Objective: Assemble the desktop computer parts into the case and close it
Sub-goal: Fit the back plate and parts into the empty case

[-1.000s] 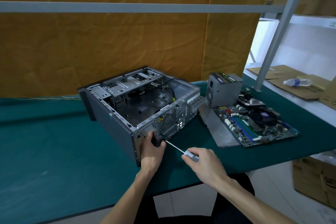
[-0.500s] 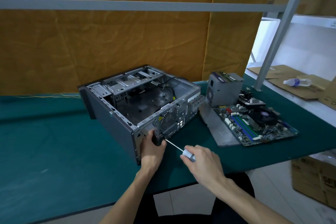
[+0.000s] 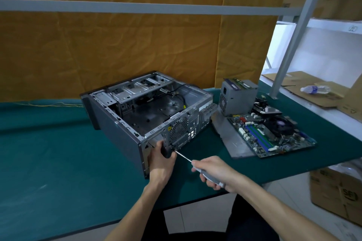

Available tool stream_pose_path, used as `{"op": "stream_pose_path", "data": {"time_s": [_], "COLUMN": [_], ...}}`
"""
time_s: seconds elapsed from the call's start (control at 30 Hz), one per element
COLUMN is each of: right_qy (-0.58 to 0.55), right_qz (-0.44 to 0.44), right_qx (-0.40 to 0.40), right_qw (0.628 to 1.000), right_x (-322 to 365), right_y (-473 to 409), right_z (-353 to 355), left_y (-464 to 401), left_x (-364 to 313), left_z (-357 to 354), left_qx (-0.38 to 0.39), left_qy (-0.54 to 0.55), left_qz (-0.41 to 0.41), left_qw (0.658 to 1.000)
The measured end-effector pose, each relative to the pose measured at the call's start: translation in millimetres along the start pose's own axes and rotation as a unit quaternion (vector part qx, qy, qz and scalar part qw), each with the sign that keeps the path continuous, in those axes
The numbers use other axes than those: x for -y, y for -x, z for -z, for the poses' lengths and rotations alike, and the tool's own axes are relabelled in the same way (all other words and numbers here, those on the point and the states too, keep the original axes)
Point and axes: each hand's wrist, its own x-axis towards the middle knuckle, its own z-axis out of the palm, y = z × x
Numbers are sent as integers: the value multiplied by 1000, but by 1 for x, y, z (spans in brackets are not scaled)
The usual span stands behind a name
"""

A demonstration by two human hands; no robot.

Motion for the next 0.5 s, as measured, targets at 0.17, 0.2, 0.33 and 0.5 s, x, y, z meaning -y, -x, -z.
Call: {"op": "stream_pose_path", "data": {"time_s": [0.17, 0.2, 0.33, 0.5], "right_qy": [295, 242, 13, 28], "right_qz": [173, 164, 0, 20], "right_qx": [-149, -126, 7, 53], "right_qw": [928, 948, 1000, 998], "right_x": [-13, -10, 6, -7], "right_y": [-1, -3, -4, 1], "right_z": [-19, -18, -7, -2], "left_y": [-1, -1, 1, 15], "left_x": [1, 1, -2, -24], "left_z": [1, 1, 2, 13], "left_qx": [10, 6, 3, 47], "left_qy": [6, 7, 3, -59], "left_qz": [14, 12, 16, 24], "left_qw": [1000, 1000, 1000, 997]}}
